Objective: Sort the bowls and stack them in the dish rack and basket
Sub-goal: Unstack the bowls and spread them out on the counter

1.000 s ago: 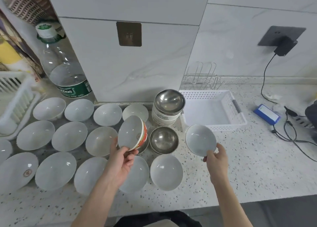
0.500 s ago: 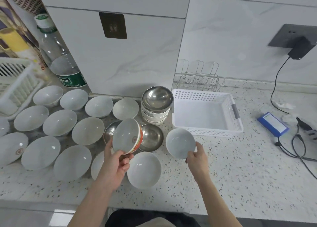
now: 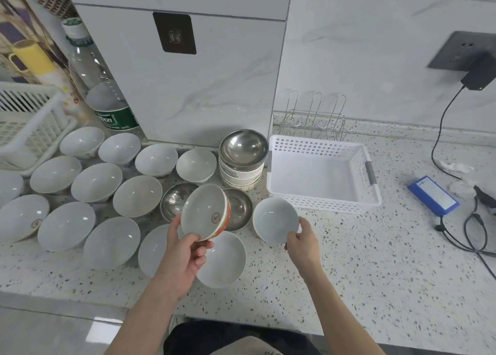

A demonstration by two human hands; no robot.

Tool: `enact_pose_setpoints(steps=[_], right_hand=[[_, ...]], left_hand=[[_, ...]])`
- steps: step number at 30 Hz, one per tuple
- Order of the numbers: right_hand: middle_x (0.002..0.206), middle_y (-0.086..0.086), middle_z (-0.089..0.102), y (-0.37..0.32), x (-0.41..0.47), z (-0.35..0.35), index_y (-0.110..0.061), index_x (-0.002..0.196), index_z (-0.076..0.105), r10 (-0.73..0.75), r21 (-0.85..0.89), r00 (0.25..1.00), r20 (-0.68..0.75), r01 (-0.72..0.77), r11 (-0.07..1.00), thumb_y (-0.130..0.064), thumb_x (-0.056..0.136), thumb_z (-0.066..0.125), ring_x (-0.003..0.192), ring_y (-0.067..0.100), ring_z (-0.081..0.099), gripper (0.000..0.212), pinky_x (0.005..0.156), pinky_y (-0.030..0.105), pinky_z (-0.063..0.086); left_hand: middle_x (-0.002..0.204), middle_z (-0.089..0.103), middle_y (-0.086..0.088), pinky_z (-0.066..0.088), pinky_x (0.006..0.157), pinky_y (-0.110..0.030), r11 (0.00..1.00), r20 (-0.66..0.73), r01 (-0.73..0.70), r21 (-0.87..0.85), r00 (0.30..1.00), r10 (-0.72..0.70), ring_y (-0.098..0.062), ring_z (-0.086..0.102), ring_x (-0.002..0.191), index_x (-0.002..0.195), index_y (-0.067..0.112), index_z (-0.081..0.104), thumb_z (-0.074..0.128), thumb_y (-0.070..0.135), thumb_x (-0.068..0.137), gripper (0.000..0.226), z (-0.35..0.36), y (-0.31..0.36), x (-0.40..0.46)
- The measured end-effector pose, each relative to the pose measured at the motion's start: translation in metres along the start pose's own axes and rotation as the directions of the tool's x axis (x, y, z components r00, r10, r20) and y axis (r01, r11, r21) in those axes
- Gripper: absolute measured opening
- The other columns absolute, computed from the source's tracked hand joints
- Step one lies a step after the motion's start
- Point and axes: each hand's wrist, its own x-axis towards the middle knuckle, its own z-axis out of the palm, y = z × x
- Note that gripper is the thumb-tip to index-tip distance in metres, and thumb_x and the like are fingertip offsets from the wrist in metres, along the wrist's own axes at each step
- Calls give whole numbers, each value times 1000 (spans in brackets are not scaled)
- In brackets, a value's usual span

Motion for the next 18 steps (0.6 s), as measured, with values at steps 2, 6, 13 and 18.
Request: enact_pose_setpoints(steps=[2,6,13,18], right_hand=[[81,4,66,1,1,-2,-21,140,42,-1,13,1000,6,1,1000,-8,90,42,62,18,61,52,46,26,50],[97,10,69,2,3,-5,-24,140,42,26,47,999,28,-27,999,-13,91,45,72,16,65,50,48,20,44],[87,10,71,3,1,-14,-19,144,37,72,65,995,75,-77,995,-35,97,48,75,9,63,51,55,23,41],[67,1,68,8,-21,-30,-23,118,59,13,114,998,-68,-6,993,-43,99,43,66,4,61,32,56,24,40]], left_hand=[[73,63,-20,38,36,-19,999,6,-15,33,1000,15,-10,51,42,136,43,41,40,-6,96,63,1,-2,-1],[67,67,-16,37,37,-20,989,44,-46,138,998,40,-10,52,43,128,48,44,39,-7,95,64,4,-8,-5],[83,68,-12,34,40,-22,935,137,-79,346,990,32,-12,58,54,131,50,42,42,-8,91,71,18,-17,-15],[62,66,-8,35,42,-23,875,245,-118,469,970,0,-11,53,51,131,56,38,42,-4,92,71,31,-27,-29]])
